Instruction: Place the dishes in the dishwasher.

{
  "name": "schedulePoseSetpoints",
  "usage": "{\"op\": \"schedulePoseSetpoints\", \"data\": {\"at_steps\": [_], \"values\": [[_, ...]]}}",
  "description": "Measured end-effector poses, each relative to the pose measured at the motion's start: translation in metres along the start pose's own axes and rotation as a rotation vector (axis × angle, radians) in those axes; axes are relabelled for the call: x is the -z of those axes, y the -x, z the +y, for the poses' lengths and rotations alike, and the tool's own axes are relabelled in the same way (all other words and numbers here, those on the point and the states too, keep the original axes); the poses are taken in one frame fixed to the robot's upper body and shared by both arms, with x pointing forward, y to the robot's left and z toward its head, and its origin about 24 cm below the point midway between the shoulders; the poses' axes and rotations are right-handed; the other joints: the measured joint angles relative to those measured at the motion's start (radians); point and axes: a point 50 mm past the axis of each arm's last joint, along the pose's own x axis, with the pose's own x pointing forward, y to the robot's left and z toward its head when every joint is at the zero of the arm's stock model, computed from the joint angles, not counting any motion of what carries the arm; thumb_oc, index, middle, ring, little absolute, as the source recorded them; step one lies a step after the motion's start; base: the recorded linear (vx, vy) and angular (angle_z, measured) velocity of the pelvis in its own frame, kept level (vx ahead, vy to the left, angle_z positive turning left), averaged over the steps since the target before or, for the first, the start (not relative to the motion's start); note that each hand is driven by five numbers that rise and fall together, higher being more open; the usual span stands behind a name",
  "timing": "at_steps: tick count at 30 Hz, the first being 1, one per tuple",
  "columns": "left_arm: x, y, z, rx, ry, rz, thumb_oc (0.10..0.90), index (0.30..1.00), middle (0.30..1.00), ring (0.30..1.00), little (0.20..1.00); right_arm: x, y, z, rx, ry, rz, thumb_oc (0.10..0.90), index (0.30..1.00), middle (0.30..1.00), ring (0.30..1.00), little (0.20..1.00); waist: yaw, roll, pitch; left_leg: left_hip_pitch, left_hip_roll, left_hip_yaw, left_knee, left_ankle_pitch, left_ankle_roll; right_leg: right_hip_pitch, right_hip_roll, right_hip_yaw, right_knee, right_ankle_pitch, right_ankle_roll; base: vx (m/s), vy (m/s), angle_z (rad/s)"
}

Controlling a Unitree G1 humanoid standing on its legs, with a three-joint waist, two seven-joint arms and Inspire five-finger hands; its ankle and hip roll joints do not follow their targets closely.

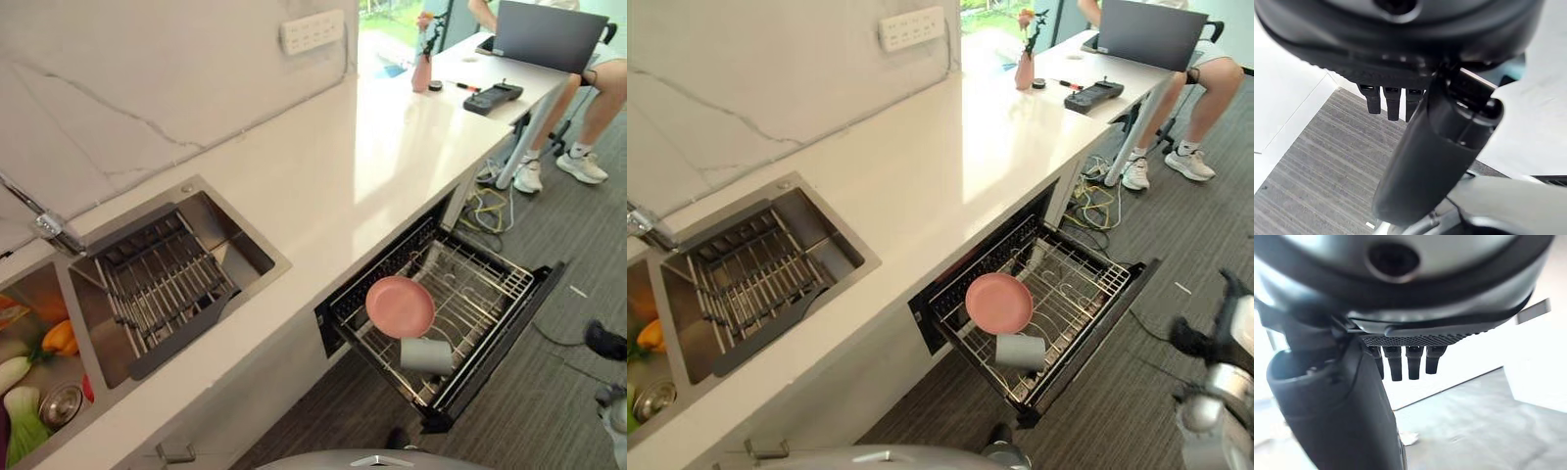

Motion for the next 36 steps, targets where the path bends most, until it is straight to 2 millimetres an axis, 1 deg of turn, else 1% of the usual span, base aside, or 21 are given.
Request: {"op": "schedulePoseSetpoints", "data": {"at_steps": [1,3,5,7,9,10,11,12,16,17,19,21,22,24,27,29,31,32,34,35,36], "values": [[-0.005,-0.001,0.001,-0.004,0.017,-0.011,0.8,0.9,0.9,0.9,0.9,0.041,0.011,0.005,-0.018,0.041,0.187,0.4,0.3,0.3,0.3,0.3,-0.002,0.007,0.0,-0.004,0.001,-0.001,0.0,-0.002,-0.002,-0.003,0.0,-0.002,0.0,0.0,0.0,0.0,-0.013,0.03],[-0.008,-0.001,0.002,-0.01,0.024,-0.016,0.8,0.9,0.9,0.9,0.9,0.082,0.035,0.019,-0.076,0.082,0.402,0.4,0.3,0.3,0.3,0.3,0.001,0.008,-0.002,-0.011,0.003,-0.004,0.002,-0.003,-0.003,-0.009,0.0,-0.004,0.003,0.0,0.0,0.0,-0.01,0.0],[-0.003,0.0,-0.002,0.003,0.046,0.006,0.8,0.9,0.9,0.9,0.9,0.1,0.064,0.038,-0.142,0.05,0.565,0.4,0.3,0.3,0.3,0.3,-0.023,0.017,-0.006,-0.018,0.003,-0.003,0.002,-0.006,0.001,-0.018,-0.001,0.0,0.004,0.001,0.0,0.0,-0.002,-0.09],[0.001,0.0,-0.002,0.007,0.046,0.025,0.8,0.9,0.9,0.9,0.9,0.099,0.083,0.058,-0.255,0.063,0.572,0.4,0.3,0.3,0.3,0.3,-0.04,0.017,-0.007,-0.02,0.003,-0.001,0.003,-0.012,0.009,-0.021,-0.003,0.002,0.005,0.003,0.0,0.0,0.001,-0.06],[0.001,0.0,-0.003,0.009,0.051,0.027,0.8,0.9,0.9,0.9,0.9,0.09,0.089,0.072,-0.333,0.06,0.535,0.4,0.3,0.3,0.3,0.3,-0.04,0.018,-0.008,-0.022,0.002,0.0,0.004,-0.013,0.011,-0.023,-0.005,0.0,0.005,0.005,0.002,0.0,0.001,-0.04],[0.002,0.0,-0.002,0.009,0.058,0.029,0.8,0.9,0.9,0.9,0.9,0.07,0.089,0.088,-0.416,0.059,0.458,0.4,0.3,0.3,0.3,0.3,-0.033,0.019,-0.009,-0.025,0.0,0.0,0.002,-0.017,0.021,-0.024,-0.007,-0.004,0.003,0.005,0.003,0.0,0.002,-0.03],[0.001,0.0,-0.002,0.007,0.063,0.025,0.8,0.9,0.9,0.9,0.9,0.061,0.089,0.094,-0.45,0.056,0.412,0.4,0.3,0.3,0.3,0.3,-0.027,0.018,-0.008,-0.026,0.0,0.0,0.003,-0.017,0.023,-0.026,-0.007,-0.006,0.0,0.006,0.003,0.0,-0.001,0.07],[0.001,0.0,-0.002,0.007,0.063,0.022,0.8,0.9,0.9,0.9,0.9,0.032,0.086,0.107,-0.522,0.021,0.281,0.4,0.3,0.3,0.3,0.3,-0.007,0.019,-0.011,-0.029,-0.001,-0.007,0.002,-0.015,0.026,-0.023,-0.009,-0.011,-0.002,0.009,0.0,0.0,0.001,0.1],[-0.005,-0.001,-0.001,0.007,0.071,0.002,0.8,0.9,0.9,0.9,0.9,-0.018,0.071,0.116,-0.538,-0.072,0.079,0.4,0.3,0.3,0.3,0.3,0.039,0.024,-0.018,-0.029,-0.002,-0.022,0.008,-0.013,0.028,-0.012,-0.011,-0.027,0.0,0.014,0.001,0.02,0.015,0.2],[0.007,0.001,-0.005,0.012,0.081,0.017,0.8,0.9,0.9,0.9,0.9,-0.048,0.063,0.123,-0.553,-0.081,0.014,0.4,0.3,0.3,0.3,0.3,0.073,0.022,-0.024,-0.032,-0.005,-0.038,0.003,-0.018,0.022,-0.003,-0.016,-0.05,0.001,0.014,0.001,0.04,0.029,0.17],[0.007,0.001,-0.002,0.007,0.121,0.025,0.8,0.9,0.9,0.9,0.9,-0.044,0.054,0.128,-0.578,0.014,0.059,0.4,0.3,0.3,0.3,0.3,0.072,0.001,-0.033,-0.054,-0.005,-0.084,0.023,0.008,0.007,0.009,-0.026,-0.093,0.0,0.014,-0.001,0.02,0.027,0.59],[0.015,0.002,-0.002,0.007,0.145,0.044,0.8,0.9,0.9,0.9,0.9,-0.036,0.048,0.125,-0.593,0.067,0.065,0.4,0.3,0.3,0.3,0.3,0.121,0.0,-0.044,-0.067,-0.014,-0.105,0.018,0.012,0.006,0.01,-0.037,-0.118,0.0,0.011,0.005,0.0,0.024,0.55],[0.02,0.002,-0.001,0.009,0.139,0.058,0.8,0.9,0.9,0.9,0.9,-0.032,0.041,0.122,-0.603,0.112,0.073,0.4,0.3,0.3,0.3,0.3,0.128,-0.002,-0.05,-0.084,-0.024,-0.13,0.027,0.016,0.008,0.011,-0.049,-0.14,0.0,0.014,0.011,-0.05,0.024,0.41],[0.027,0.003,-0.001,0.019,0.138,0.074,0.8,0.9,0.9,0.9,0.9,-0.035,0.028,0.116,-0.593,0.126,0.079,0.4,0.3,0.3,0.3,0.3,0.15,0.001,-0.049,-0.121,-0.041,-0.174,0.037,0.02,0.015,0.008,-0.069,-0.18,0.001,0.02,0.019,-0.07,0.026,0.66],[0.022,0.003,0.0,0.015,0.15,0.053,0.8,0.9,0.9,0.9,0.9,-0.038,0.014,0.108,-0.557,0.132,0.092,0.4,0.3,0.3,0.3,0.3,0.183,0.016,-0.039,-0.162,-0.056,-0.229,0.04,0.033,0.031,0.005,-0.085,-0.238,0.0,0.024,0.027,-0.09,0.027,0.64],[0.016,0.002,0.0,0.017,0.163,0.028,0.8,0.9,0.9,0.9,0.9,-0.053,0.001,0.102,-0.52,0.104,0.074,0.4,0.3,0.3,0.3,0.3,0.199,0.026,-0.023,-0.206,-0.065,-0.274,0.039,0.046,0.041,-0.007,-0.094,-0.284,0.0,0.027,0.032,-0.04,0.033,0.64],[0.005,0.0,0.002,0.014,0.165,-0.003,0.8,0.9,0.9,0.9,0.9,-0.075,-0.015,0.094,-0.476,0.076,0.027,0.4,0.3,0.3,0.3,0.3,0.211,0.05,0.003,-0.226,-0.066,-0.278,0.029,0.052,0.044,-0.01,-0.098,-0.319,0.0,0.028,0.033,-0.02,0.031,0.66],[0.007,0.001,0.002,0.013,0.167,0.0,0.8,0.9,0.9,0.9,0.9,-0.09,-0.023,0.09,-0.454,0.048,0.002,0.4,0.3,0.3,0.3,0.3,0.226,0.061,0.01,-0.238,-0.065,-0.278,0.025,0.055,0.048,-0.018,-0.098,-0.325,0.0,0.028,0.033,-0.02,0.052,0.26],[0.009,0.001,0.002,0.012,0.172,0.002,0.8,0.9,0.9,0.9,0.9,-0.115,-0.032,0.085,-0.431,0.025,-0.05,0.4,0.3,0.3,0.3,0.3,0.253,0.068,0.021,-0.261,-0.065,-0.279,0.02,0.058,0.047,-0.037,-0.097,-0.331,0.0,0.031,0.034,-0.03,0.065,0.16],[0.009,0.001,0.002,0.012,0.172,0.004,0.8,0.9,0.9,0.9,0.9,-0.133,-0.036,0.082,-0.417,0.007,-0.092,0.4,0.3,0.3,0.3,0.3,0.263,0.069,0.033,-0.278,-0.062,-0.28,0.019,0.088,0.048,-0.046,-0.095,-0.344,0.0,0.033,0.029,-0.03,0.06,0.19],[0.009,0.001,0.002,0.013,0.172,0.006,0.8,0.9,0.9,0.9,0.9,-0.143,-0.038,0.081,-0.412,0.01,-0.12,0.4,0.3,0.3,0.3,0.3,0.269,0.066,0.04,-0.287,-0.062,-0.282,0.018,0.091,0.045,-0.052,-0.096,-0.348,0.0,0.034,0.029,-0.02,0.06,0.2]]}}
